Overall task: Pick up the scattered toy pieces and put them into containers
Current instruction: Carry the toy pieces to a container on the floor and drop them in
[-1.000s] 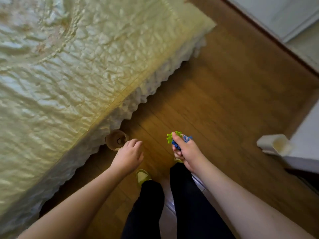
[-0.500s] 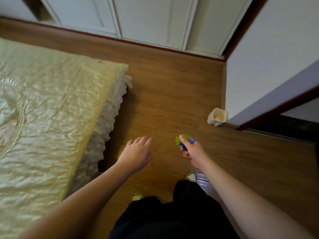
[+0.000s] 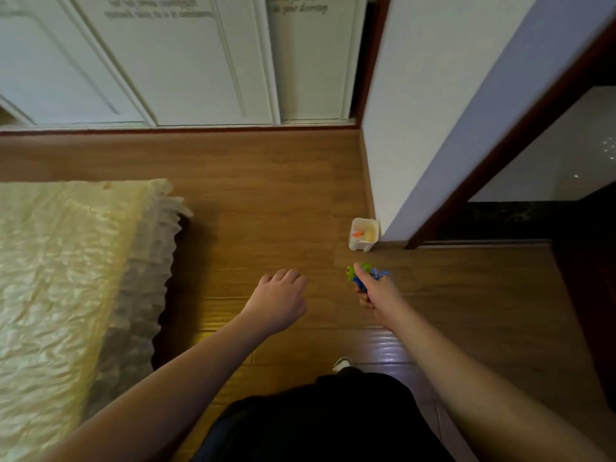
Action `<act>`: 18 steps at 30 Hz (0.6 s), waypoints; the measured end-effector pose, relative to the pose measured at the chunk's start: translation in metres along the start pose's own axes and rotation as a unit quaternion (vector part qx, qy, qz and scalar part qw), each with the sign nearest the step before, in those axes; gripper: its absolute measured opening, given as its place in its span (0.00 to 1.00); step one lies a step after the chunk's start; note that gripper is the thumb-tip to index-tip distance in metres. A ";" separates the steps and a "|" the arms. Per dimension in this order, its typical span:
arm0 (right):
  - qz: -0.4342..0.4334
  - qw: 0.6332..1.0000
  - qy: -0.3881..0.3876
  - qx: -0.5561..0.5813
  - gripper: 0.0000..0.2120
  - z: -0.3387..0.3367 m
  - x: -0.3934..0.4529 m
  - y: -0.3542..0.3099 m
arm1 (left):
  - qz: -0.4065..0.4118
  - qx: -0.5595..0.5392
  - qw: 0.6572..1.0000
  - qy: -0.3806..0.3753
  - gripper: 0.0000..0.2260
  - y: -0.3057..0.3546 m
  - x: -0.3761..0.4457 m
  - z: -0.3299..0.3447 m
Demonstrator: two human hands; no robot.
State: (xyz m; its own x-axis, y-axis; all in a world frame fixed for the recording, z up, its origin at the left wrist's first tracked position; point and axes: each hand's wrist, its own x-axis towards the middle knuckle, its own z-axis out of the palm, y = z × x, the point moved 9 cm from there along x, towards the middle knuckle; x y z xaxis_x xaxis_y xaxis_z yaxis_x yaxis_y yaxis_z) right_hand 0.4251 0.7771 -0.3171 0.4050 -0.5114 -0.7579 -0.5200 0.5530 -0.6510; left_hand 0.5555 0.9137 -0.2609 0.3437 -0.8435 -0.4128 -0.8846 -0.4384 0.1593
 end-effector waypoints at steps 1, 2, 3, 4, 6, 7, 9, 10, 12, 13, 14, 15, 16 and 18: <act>-0.005 1.000 0.008 -0.006 0.16 -0.010 0.004 -0.006 | 0.000 -0.002 1.000 -0.004 0.21 0.006 0.009 -0.002; -0.009 1.000 0.014 -0.010 0.17 -0.019 0.009 -0.012 | 0.000 -0.004 1.000 -0.010 0.21 0.011 0.018 -0.002; -0.009 1.000 0.021 -0.010 0.18 -0.026 0.015 -0.016 | 0.001 -0.004 1.000 -0.017 0.21 0.014 0.027 -0.002; -0.008 1.000 0.024 -0.006 0.19 -0.032 0.022 -0.020 | 0.002 -0.004 1.000 -0.025 0.21 0.016 0.035 -0.001; -0.002 1.000 0.030 0.006 0.17 -0.040 0.033 -0.028 | 0.006 -0.013 0.999 -0.046 0.22 0.017 0.051 0.001; 0.006 0.999 0.034 0.015 0.16 -0.042 0.038 -0.032 | 0.009 -0.020 0.998 -0.056 0.22 0.016 0.058 0.002; 0.021 0.997 0.041 0.054 0.16 -0.043 0.054 -0.035 | 0.020 -0.024 0.997 -0.070 0.22 0.011 0.077 0.004; 0.026 0.996 0.044 0.071 0.16 -0.042 0.062 -0.037 | 0.026 -0.025 0.996 -0.077 0.21 0.007 0.087 0.006; 0.037 0.995 0.049 0.075 0.15 -0.039 0.077 -0.042 | 0.035 -0.023 0.996 -0.081 0.21 0.001 0.110 0.008; 0.040 0.995 0.053 0.073 0.14 -0.037 0.085 -0.047 | 0.040 -0.017 0.996 -0.078 0.21 -0.003 0.123 0.006; 0.042 0.995 0.060 0.073 0.14 -0.037 0.095 -0.051 | 0.045 -0.005 0.996 -0.072 0.21 -0.006 0.136 0.002; 0.041 0.994 0.070 0.076 0.14 -0.039 0.102 -0.057 | 0.052 0.014 0.997 -0.062 0.21 -0.011 0.149 -0.005; 0.037 0.993 0.076 0.080 0.13 -0.040 0.111 -0.065 | 0.060 0.037 0.996 -0.045 0.21 -0.016 0.163 -0.013; 0.031 0.992 0.081 0.090 0.13 -0.041 0.134 -0.079 | 0.073 0.075 0.994 -0.019 0.20 -0.026 0.191 -0.028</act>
State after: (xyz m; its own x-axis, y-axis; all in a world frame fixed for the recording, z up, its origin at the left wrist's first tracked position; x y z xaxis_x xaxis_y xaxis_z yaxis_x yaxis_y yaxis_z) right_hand 0.4898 0.6382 -0.3655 0.2424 -0.5641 -0.7893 -0.3907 0.6879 -0.6117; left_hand 0.6536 0.7551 -0.3186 0.1975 -0.8812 -0.4295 -0.9625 -0.2573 0.0854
